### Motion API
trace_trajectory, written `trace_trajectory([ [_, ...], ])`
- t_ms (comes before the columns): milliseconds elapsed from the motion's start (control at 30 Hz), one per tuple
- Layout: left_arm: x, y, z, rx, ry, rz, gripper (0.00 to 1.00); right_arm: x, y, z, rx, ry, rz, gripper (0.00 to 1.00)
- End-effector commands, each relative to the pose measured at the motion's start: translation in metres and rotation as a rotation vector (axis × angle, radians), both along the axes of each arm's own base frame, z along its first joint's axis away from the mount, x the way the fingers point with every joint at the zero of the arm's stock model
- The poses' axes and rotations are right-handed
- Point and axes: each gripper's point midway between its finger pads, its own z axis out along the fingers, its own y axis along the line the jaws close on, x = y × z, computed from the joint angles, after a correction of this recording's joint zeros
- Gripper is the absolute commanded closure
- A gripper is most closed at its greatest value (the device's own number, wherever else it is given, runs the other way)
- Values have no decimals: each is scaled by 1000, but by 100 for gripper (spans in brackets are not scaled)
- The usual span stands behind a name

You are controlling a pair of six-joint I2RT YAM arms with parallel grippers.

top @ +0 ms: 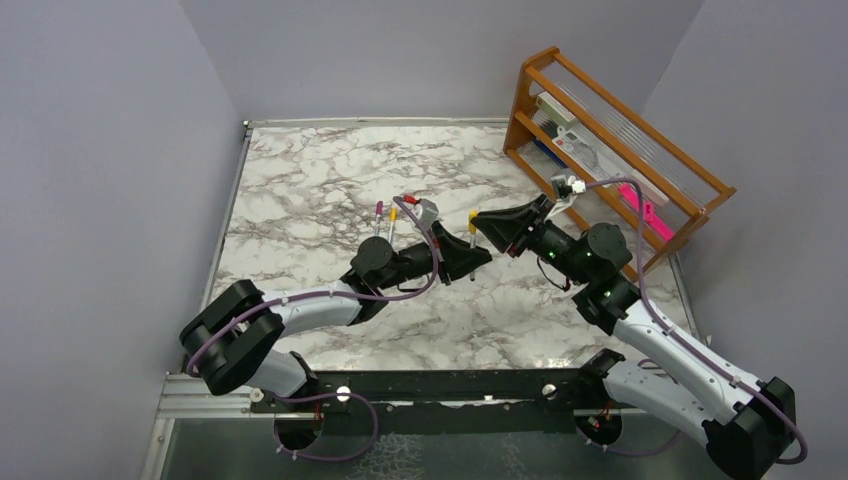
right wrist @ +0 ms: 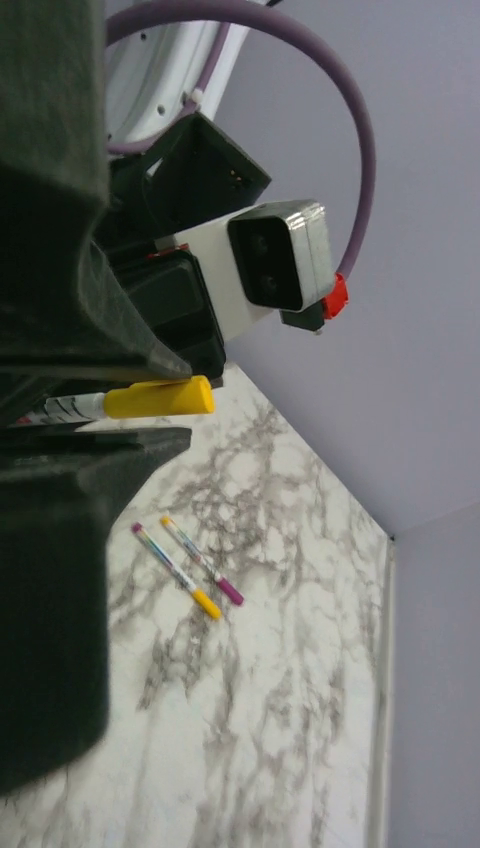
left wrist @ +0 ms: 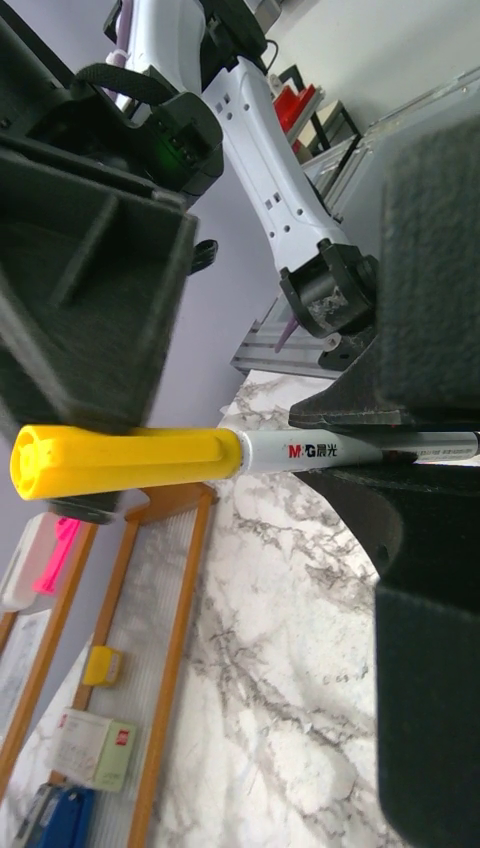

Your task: Insert the pens into the pen caps

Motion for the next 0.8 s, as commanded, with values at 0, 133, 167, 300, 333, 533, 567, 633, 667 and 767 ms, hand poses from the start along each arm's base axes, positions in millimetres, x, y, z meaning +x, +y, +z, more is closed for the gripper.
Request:
trace_trajectory([
  [0,1,8,49,-86,-158,23,100,-9,1,-11,-44,17,34,69],
  [133,-1,7,33,-5,-190,6,100,-12,-6,7,-45,-49,9,56],
  [167,0,6,26,19,-189,7,100,-13,-9,12,-43,-71,-2,54],
  [300,1,6,6,97,-196,0,100,-15,-18,30,-59,-133,-37,51],
  [333,1,5,3,113,-198,-5,100,-15,-18,32,-70,-137,-41,51],
  [533,1,5,-7,196,-240,-22,100,-4,-13,34,-144,-132,-41,51],
  [567,1,4,-6,201,-246,-23,100,-1,-10,30,-157,-115,-37,52],
  [633,2,4,-4,211,-256,-25,100,3,-5,27,-165,-98,-26,57],
  [667,2,4,-3,216,-258,-24,100,4,-3,25,-165,-93,-18,59],
  [767,3,5,-2,224,-263,-22,100,5,2,22,-169,-89,3,60],
])
